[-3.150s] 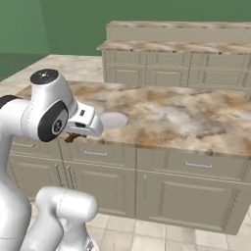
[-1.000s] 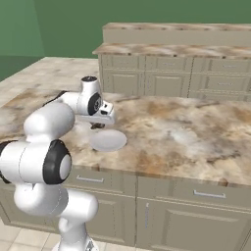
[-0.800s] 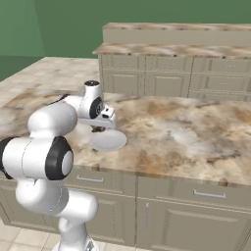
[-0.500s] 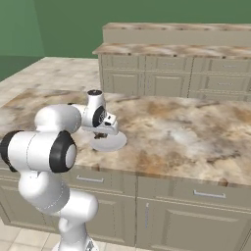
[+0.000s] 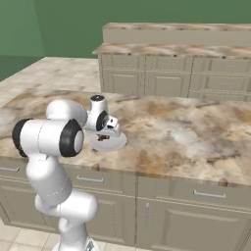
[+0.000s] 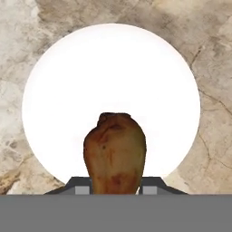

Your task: Pick chicken drumstick from the fridge and place it on the plate on the counter.

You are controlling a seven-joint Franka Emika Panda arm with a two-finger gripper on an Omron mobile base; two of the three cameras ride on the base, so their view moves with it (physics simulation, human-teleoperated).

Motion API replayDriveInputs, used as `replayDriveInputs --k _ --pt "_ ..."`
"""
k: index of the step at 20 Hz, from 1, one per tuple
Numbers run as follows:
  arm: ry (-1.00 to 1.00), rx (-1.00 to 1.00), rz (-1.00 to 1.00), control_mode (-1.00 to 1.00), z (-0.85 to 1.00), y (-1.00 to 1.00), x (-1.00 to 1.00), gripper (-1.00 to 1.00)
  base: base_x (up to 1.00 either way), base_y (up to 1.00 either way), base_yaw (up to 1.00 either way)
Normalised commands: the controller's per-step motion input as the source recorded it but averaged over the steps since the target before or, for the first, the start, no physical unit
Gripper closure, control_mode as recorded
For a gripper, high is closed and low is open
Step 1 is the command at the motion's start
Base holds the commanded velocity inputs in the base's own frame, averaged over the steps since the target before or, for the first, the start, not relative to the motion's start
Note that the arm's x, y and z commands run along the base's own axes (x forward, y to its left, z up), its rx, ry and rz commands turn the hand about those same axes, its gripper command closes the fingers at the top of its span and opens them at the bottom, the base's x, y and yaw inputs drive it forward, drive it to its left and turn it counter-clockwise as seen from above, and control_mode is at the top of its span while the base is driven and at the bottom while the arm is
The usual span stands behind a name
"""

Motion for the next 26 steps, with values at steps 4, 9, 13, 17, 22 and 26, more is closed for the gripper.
replayDriveInputs --k 4,9,13,17,22,26 --pt "-0.04 0.00 0.00 -1.00 -0.23 0.00 0.23 1.00 0.00 0.00 0.00" --pt "-0.04 0.00 0.01 -1.00 -0.37 -0.10 0.11 1.00 0.00 0.00 0.00" --pt "-0.06 0.00 0.00 -1.00 -0.37 0.00 0.10 1.00 0.00 0.00 0.00" --pt "-0.01 0.05 0.00 -1.00 -0.27 0.00 0.05 1.00 0.00 0.00 0.00" --pt "-0.01 0.04 0.00 -1.00 -0.13 0.00 0.04 -1.00 0.00 0.00 0.00" --pt "0.05 -0.01 -0.01 -1.00 0.00 -0.04 0.00 -1.00 0.00 0.00 0.00"
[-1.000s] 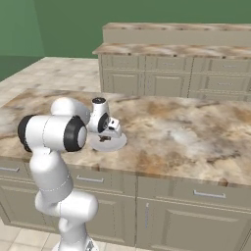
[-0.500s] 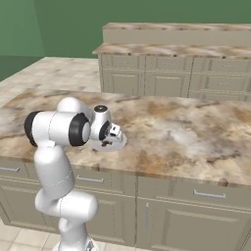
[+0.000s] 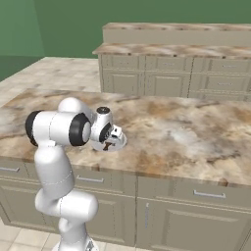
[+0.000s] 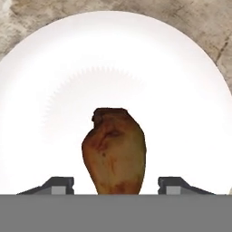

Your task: Pick chicken drumstick from the fridge and place it on the plate on the counter.

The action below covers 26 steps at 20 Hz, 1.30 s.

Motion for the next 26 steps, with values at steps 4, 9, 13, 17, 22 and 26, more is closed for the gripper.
replayDriveInputs --k 4,9,13,17,22,26 --pt "0.03 -0.05 -0.01 -1.00 0.26 0.04 -0.02 -1.00 0.00 0.00 0.00" --pt "0.05 -0.02 -0.04 -1.00 0.95 0.08 -0.31 -1.00 0.00 0.00 0.00" --pt "0.16 0.00 -0.13 -1.00 1.00 0.07 -0.68 -1.00 0.00 0.00 0.00" --pt "0.19 0.02 -0.20 -1.00 1.00 0.00 -0.78 -1.00 0.00 0.00 0.00" --pt "0.21 0.02 -0.13 -1.00 0.77 0.09 -0.98 -1.00 0.00 0.00 0.00" --pt "0.21 0.00 -0.03 -1.00 0.48 0.37 -0.94 -1.00 0.00 0.00 0.00"
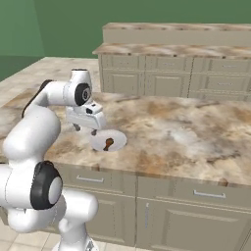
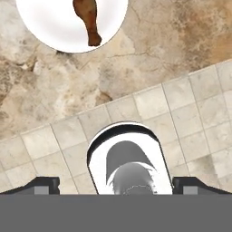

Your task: Pick chicken drumstick from the fridge and place it on the plate on the counter.

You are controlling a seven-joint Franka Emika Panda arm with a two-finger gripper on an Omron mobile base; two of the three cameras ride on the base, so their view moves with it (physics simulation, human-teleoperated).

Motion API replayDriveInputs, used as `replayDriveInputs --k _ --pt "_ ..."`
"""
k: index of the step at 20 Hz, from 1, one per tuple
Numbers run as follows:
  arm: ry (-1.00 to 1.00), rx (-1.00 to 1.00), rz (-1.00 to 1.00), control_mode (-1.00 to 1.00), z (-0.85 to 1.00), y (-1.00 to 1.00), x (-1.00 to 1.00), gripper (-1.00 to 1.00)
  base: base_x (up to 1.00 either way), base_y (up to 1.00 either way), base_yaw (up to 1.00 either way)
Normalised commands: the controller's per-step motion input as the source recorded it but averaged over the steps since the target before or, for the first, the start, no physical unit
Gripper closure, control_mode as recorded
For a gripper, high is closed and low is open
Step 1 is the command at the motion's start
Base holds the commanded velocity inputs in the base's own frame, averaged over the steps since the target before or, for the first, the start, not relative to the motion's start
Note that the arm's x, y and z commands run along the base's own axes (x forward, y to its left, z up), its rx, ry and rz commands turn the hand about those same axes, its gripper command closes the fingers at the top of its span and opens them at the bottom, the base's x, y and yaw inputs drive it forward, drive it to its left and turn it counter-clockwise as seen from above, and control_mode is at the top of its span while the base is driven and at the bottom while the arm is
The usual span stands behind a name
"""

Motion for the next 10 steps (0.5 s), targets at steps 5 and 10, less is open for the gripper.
replayDriveInputs --k 5,10 --pt "0.10 -0.01 0.00 -1.00 0.05 0.49 -0.99 -1.00 0.00 0.00 0.00" --pt "0.00 0.00 0.00 -1.00 -0.01 0.02 -1.00 -1.00 0.00 0.00 0.00"
